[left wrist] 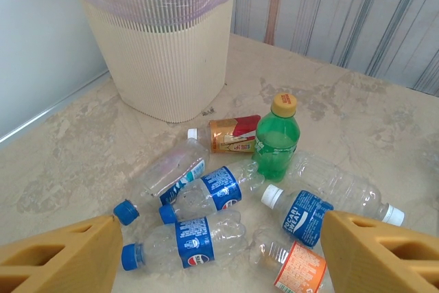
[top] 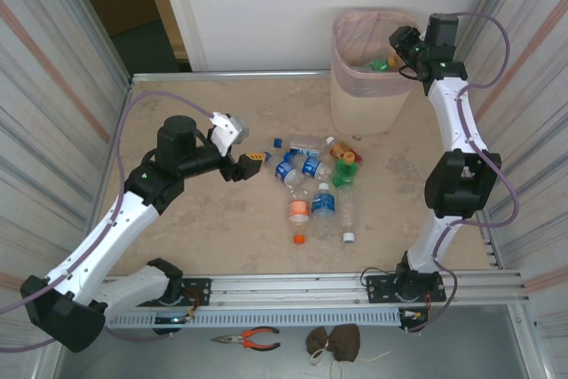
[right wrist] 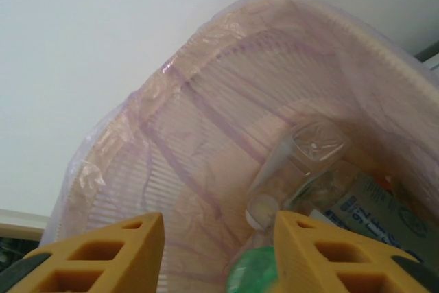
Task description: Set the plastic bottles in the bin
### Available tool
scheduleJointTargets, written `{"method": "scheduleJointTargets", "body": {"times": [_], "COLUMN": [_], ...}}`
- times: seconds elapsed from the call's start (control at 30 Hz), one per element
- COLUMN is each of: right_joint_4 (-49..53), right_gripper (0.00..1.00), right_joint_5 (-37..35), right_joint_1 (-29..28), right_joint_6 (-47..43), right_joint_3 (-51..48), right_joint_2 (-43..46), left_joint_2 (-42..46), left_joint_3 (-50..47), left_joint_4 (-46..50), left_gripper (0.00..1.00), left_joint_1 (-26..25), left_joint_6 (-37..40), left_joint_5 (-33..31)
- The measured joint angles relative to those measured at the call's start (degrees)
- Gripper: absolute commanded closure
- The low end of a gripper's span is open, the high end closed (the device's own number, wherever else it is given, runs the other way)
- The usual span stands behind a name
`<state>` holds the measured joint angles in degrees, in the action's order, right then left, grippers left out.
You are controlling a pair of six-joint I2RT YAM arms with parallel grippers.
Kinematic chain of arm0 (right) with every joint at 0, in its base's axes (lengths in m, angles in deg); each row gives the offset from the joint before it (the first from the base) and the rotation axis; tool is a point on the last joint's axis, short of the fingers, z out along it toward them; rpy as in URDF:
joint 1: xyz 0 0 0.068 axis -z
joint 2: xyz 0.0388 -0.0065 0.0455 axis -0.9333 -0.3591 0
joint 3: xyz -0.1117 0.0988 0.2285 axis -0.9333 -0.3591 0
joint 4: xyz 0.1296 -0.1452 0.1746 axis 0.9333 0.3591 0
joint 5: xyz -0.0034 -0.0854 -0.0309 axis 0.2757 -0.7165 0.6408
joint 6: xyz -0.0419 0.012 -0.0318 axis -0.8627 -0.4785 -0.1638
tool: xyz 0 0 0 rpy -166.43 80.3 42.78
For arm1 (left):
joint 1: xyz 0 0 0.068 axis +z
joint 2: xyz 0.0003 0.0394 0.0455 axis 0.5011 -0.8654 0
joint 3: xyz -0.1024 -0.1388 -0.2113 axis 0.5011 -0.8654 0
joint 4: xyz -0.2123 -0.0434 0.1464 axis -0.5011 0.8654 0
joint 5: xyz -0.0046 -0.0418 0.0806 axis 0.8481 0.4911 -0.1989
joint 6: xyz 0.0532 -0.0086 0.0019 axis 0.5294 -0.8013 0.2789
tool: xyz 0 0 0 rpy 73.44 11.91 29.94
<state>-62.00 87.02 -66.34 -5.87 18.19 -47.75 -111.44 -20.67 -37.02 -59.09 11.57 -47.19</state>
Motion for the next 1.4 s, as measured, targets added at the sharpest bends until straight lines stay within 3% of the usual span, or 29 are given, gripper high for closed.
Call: {"method": "scheduleJointTargets", "body": {"times": [0.37, 0.83, 1.07, 1.4], "right_joint_4": [7.37, 13.51, 18.93, 23.76], "right_gripper": [0.46, 0.47, 0.48, 0.48], "right_joint_5": [-3.8, -2.97, -4.04, -11.32], "right_joint_1": [0.04, -1.79, -8.55, -21.73], "right_joint_6": [-4.74, -10.32, -14.69, -16.55], "right_joint_3": [2.97, -2.56, -10.23, -23.41], "right_joint_2": [2.51, 16.7, 22.93, 27.54], "left_joint_2": [0.11, -0.07, -1.25, -1.9], "left_joint_3": [0.0, -0.07, -0.33, -0.59], "left_joint_4": [0.37, 0.35, 0.28, -0.57], "left_gripper": [0.24, 0.24, 0.25, 0.25], "left_joint_1": [0.0, 0.0, 0.0, 0.0], "left_joint_6": [-0.52, -2.45, -2.93, -3.69], "left_joint_5": [0.02, 0.04, 0.24, 0.68]}}
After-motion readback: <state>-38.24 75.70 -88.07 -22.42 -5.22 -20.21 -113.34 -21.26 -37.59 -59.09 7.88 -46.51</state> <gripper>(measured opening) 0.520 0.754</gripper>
